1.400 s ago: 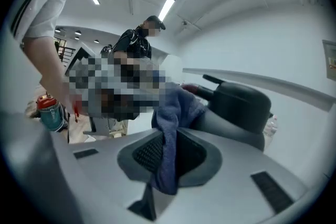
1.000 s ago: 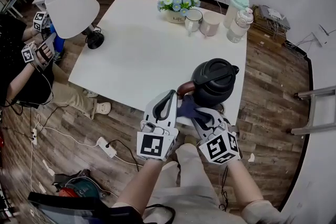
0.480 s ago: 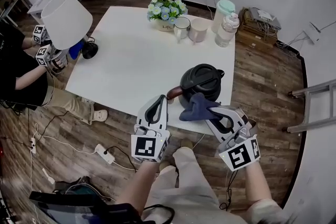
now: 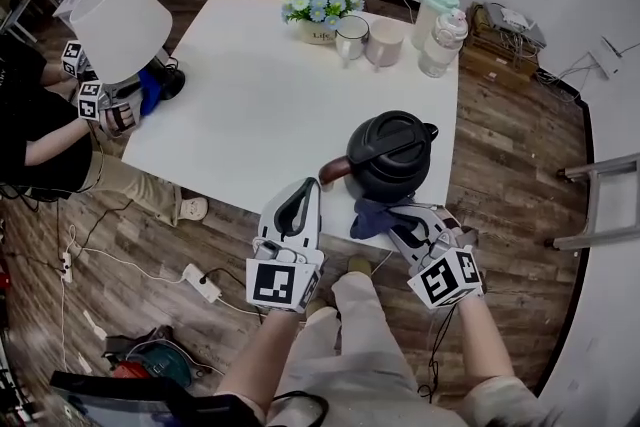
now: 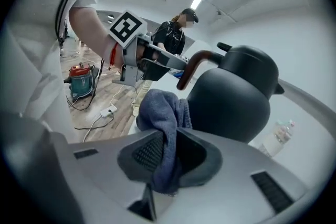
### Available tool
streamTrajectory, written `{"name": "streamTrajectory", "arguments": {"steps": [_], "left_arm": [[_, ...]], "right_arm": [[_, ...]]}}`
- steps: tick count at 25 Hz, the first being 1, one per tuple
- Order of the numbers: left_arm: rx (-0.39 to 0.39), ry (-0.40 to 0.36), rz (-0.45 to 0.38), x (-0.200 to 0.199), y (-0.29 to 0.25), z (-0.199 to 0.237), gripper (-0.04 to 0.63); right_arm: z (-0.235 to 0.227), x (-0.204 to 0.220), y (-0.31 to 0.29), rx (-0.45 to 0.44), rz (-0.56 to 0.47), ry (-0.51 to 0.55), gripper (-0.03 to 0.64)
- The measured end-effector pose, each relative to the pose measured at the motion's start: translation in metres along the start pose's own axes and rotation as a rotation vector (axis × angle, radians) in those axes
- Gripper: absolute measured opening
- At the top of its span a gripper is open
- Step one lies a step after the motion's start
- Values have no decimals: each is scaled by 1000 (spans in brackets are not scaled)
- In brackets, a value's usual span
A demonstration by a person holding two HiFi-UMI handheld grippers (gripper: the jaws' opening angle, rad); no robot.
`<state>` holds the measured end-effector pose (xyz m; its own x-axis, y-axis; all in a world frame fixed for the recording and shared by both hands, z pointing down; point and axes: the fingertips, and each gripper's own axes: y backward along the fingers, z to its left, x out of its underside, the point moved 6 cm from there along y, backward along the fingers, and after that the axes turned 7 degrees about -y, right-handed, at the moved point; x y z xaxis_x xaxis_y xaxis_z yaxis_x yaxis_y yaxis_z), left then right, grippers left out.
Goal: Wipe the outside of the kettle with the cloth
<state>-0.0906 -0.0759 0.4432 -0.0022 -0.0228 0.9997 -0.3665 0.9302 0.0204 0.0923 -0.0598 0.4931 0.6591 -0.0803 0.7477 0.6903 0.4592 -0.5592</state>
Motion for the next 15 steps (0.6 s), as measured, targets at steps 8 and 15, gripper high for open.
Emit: {"name": "streamTrajectory", "arguments": {"steps": [8,15], "left_arm": [[-29,-44,8,8,4,0,8],[-30,-60,-12,-19,7,0,8]], "right_arm": [[-25,-94,62,-144,-177,-91,55],[-94,-168,65,-300,-271,-589,55]]}}
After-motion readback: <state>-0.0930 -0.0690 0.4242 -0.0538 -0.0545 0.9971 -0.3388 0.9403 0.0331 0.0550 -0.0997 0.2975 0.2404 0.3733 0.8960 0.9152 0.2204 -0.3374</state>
